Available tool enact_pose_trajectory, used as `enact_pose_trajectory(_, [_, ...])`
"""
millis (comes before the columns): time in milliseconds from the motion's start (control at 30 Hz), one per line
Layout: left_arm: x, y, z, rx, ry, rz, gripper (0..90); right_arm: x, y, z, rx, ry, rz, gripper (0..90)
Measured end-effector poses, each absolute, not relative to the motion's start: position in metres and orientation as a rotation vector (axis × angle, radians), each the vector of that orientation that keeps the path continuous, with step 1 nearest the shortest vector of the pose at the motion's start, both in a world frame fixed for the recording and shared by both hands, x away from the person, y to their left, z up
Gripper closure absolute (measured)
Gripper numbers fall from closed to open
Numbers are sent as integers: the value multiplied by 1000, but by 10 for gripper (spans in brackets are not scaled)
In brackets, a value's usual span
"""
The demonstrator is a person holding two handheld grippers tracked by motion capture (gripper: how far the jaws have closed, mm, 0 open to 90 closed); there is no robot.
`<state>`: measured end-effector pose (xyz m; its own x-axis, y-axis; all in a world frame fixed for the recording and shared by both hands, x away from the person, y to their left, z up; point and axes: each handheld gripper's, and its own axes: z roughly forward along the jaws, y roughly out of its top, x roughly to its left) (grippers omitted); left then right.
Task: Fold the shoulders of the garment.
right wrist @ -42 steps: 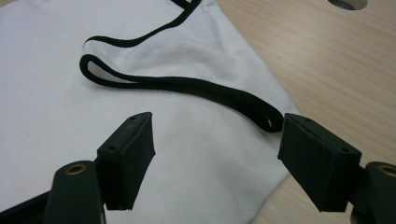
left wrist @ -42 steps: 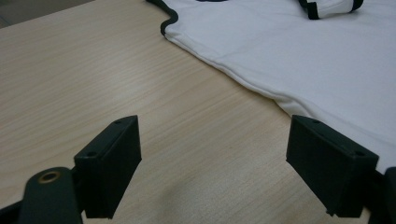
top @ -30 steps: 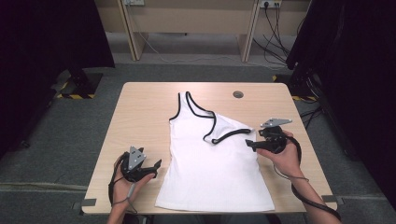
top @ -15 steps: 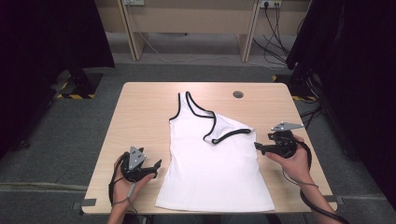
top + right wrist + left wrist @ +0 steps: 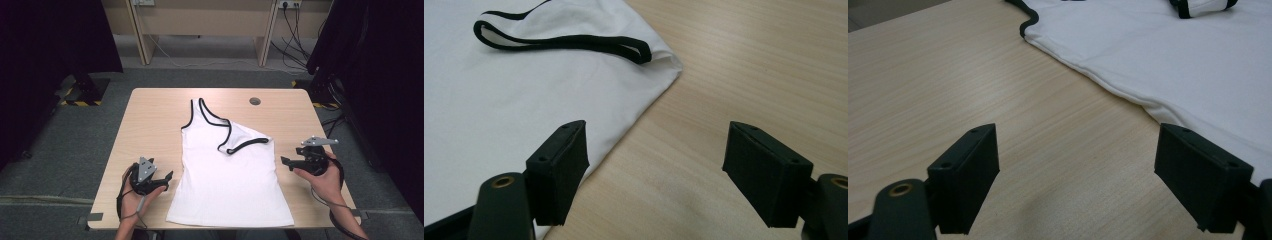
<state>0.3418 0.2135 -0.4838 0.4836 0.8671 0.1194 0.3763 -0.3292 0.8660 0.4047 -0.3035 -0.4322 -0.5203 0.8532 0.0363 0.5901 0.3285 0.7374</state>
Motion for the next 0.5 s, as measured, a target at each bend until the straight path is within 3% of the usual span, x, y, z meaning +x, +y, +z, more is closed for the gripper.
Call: enact_pose_trajectory(500, [342,213,-484,1915,1033,760,175,391,-320,-440,1328,2212,1010,256])
